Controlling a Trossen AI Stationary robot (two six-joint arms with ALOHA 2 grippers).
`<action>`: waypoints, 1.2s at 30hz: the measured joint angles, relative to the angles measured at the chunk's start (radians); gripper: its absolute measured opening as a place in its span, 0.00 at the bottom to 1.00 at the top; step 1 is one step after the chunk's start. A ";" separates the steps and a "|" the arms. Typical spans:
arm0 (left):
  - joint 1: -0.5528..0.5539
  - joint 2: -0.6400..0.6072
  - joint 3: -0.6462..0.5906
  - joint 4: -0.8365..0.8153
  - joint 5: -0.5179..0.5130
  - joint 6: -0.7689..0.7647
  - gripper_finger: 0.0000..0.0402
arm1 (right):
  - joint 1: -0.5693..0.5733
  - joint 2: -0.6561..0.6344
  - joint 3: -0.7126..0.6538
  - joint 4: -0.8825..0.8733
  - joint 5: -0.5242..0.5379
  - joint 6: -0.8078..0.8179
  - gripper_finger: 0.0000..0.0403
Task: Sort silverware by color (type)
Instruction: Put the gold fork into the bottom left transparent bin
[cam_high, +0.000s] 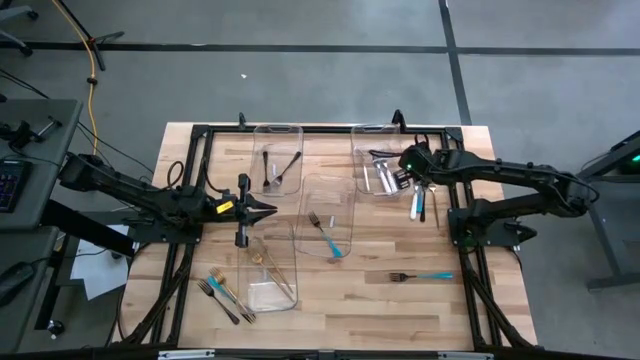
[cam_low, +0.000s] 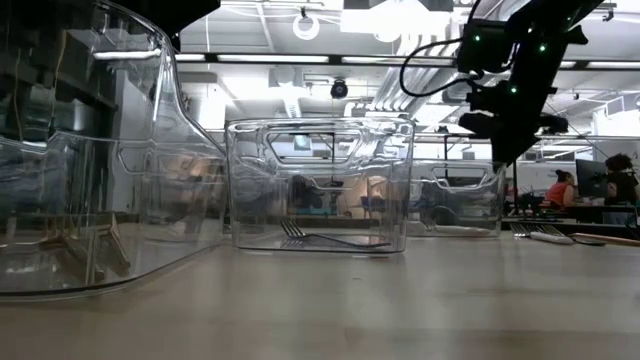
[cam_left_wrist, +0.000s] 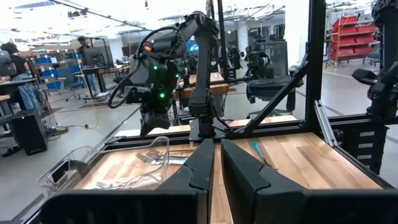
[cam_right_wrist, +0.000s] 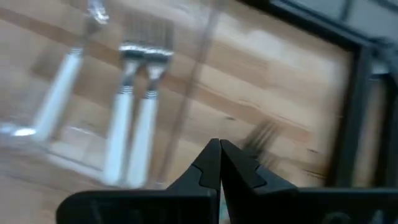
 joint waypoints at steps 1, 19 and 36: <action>0.000 0.000 0.000 0.000 0.000 0.000 0.06 | -0.003 -0.001 0.008 -0.029 0.009 0.000 0.00; 0.000 0.000 0.000 -0.001 0.000 0.000 0.06 | -0.222 -0.002 -0.178 -0.140 -0.080 0.116 0.00; -0.001 0.000 0.000 -0.001 0.000 -0.009 0.06 | -0.292 -0.060 -0.290 -0.007 -0.295 0.072 0.00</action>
